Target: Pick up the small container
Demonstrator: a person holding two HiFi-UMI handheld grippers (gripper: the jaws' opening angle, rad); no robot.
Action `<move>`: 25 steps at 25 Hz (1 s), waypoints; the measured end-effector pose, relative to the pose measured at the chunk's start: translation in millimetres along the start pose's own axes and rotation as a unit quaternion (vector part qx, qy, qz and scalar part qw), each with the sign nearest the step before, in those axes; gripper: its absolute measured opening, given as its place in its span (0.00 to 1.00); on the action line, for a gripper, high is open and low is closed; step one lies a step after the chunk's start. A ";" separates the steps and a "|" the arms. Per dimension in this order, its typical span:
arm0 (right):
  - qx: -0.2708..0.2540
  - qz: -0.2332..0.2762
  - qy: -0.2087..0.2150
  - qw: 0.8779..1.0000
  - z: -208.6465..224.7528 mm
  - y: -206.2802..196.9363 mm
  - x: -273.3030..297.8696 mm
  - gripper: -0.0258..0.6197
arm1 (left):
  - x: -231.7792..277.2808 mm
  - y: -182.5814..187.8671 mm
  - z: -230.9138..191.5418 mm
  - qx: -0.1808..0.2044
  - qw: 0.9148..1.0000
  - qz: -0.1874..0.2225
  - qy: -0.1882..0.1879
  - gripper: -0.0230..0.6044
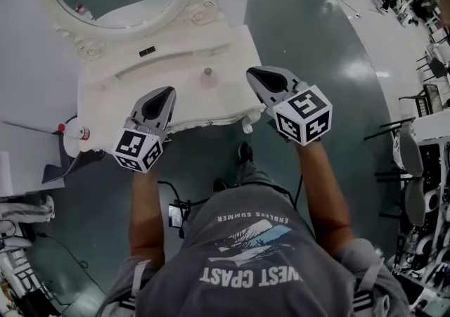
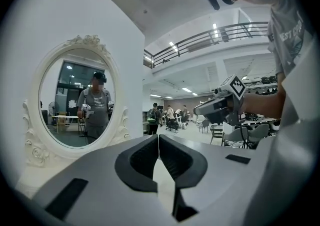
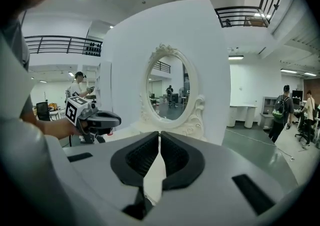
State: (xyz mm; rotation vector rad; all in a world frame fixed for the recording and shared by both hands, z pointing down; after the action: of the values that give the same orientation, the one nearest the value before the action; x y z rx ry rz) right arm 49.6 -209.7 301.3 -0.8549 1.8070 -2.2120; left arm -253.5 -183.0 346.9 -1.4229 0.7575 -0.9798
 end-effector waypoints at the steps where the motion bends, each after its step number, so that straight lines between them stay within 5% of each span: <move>1: 0.000 -0.002 0.006 1.000 5.0 0.4 3.6 0.09 | 2.6 -1.6 -1.1 -0.001 1.000 -0.003 0.004 0.07; 20: 0.047 -0.061 0.039 0.996 100.4 -29.7 38.1 0.09 | 96.9 -72.3 -4.9 -0.043 0.997 -0.064 0.014 0.07; 25: 0.060 -0.074 0.037 0.995 121.3 -45.5 34.2 0.09 | 127.7 -96.6 3.7 -0.042 0.995 -0.087 0.005 0.15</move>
State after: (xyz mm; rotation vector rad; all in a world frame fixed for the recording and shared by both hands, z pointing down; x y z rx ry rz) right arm 94.7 -316.7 368.1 -0.9217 1.6706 -2.4468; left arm -203.9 -285.5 459.6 -1.5778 0.6972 -1.0999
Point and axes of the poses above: the fingertips, and each gripper's own axes: x forward along the fingers, z to its right, y out of its top, the point moved 10 cm from there along -x, backward along the fingers, and after that the axes turned 14 degrees about y, right-handed, at the moved point
